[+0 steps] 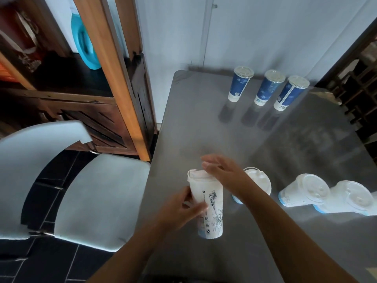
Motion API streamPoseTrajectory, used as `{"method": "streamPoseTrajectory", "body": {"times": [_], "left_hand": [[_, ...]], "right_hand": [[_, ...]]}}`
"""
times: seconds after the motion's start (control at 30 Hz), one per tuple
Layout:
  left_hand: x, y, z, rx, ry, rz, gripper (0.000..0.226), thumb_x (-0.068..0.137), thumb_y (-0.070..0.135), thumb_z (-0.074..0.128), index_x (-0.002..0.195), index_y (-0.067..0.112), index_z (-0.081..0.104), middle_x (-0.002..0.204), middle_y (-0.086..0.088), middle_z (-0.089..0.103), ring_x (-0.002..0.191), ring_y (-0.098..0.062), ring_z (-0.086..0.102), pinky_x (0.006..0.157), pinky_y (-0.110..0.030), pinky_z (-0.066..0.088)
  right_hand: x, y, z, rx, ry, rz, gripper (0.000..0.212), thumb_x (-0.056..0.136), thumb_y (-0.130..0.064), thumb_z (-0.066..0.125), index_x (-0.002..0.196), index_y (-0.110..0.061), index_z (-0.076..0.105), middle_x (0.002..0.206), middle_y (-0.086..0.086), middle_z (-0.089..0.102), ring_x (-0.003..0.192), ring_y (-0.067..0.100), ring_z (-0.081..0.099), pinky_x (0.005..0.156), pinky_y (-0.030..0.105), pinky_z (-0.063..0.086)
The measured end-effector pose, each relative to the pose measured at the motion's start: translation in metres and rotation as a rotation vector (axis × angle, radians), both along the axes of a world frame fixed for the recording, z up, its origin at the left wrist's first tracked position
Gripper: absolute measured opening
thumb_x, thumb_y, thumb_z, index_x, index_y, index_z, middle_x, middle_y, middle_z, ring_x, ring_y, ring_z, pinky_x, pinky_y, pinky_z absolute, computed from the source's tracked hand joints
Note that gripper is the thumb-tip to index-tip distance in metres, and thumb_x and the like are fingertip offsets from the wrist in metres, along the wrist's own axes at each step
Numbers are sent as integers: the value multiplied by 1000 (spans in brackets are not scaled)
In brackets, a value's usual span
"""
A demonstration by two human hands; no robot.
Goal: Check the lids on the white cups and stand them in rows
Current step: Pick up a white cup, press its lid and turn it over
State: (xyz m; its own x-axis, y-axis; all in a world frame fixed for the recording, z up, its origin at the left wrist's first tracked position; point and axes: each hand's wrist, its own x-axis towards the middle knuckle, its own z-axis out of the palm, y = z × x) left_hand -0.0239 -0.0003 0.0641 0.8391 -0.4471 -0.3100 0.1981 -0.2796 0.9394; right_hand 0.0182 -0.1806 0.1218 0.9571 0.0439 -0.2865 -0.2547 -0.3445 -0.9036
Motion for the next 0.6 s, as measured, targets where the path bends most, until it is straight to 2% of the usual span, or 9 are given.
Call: {"method": "streamPoseTrajectory", "body": {"times": [0.07,0.13,0.2,0.27,0.33,0.37,0.47,0.53,0.6], "left_hand": [[-7,1,8,-25,50,10,57,74,50,71,119,16,60,115,-10,70,104,-26,69,86,-46,61],[-11,3,12,-40,99,20,49,81,38,73,120,13,59,117,-14,69,104,-28,69,82,-43,63],[-14,4,14,-44,122,30,50,78,40,71,119,13,59,115,-13,70,103,-29,70,79,-43,64],[-15,5,13,-63,143,40,48,75,46,71,115,20,60,110,-4,74,99,-26,73,76,-43,64],[-13,6,14,-96,153,66,49,71,53,73,110,28,60,102,7,77,95,-19,75,69,-35,64],[-10,6,14,-121,158,93,49,68,55,74,108,29,61,100,11,77,92,-16,76,67,-32,63],[-2,7,16,-205,187,190,44,65,55,76,101,31,67,101,10,78,93,-16,76,70,-30,61],[0,9,19,-250,164,200,44,71,59,77,107,35,67,110,5,77,101,-19,74,77,-33,62],[-3,8,21,-304,148,178,49,73,60,77,114,36,65,119,-1,74,109,-21,72,85,-38,61]], "right_hand": [[-8,1,2,8,10,8,26,88,-39,62,102,-19,69,104,3,72,93,15,65,92,40,50],[-15,5,3,-3,-9,35,43,86,-41,56,97,-1,67,98,26,69,80,17,58,79,38,47],[-21,9,4,-5,-35,40,45,93,-34,54,96,11,60,100,40,60,76,19,51,72,36,41],[-25,10,6,28,-31,2,38,99,-31,51,98,6,62,95,35,62,77,18,52,72,34,43],[-31,7,8,112,35,-92,30,101,-38,45,105,-16,64,102,9,68,89,15,62,77,32,50],[-35,4,9,167,85,-141,29,101,-41,41,109,-22,63,109,3,69,96,15,66,80,31,52],[-57,-6,10,270,249,-261,36,100,-45,41,108,-19,65,106,5,74,95,20,71,75,35,56],[-74,-10,9,394,380,-295,42,97,-48,45,105,-14,69,99,12,77,90,30,75,75,44,61],[-88,-11,9,534,438,-308,43,95,-46,50,103,-11,73,103,20,75,95,41,72,74,48,61]]}}
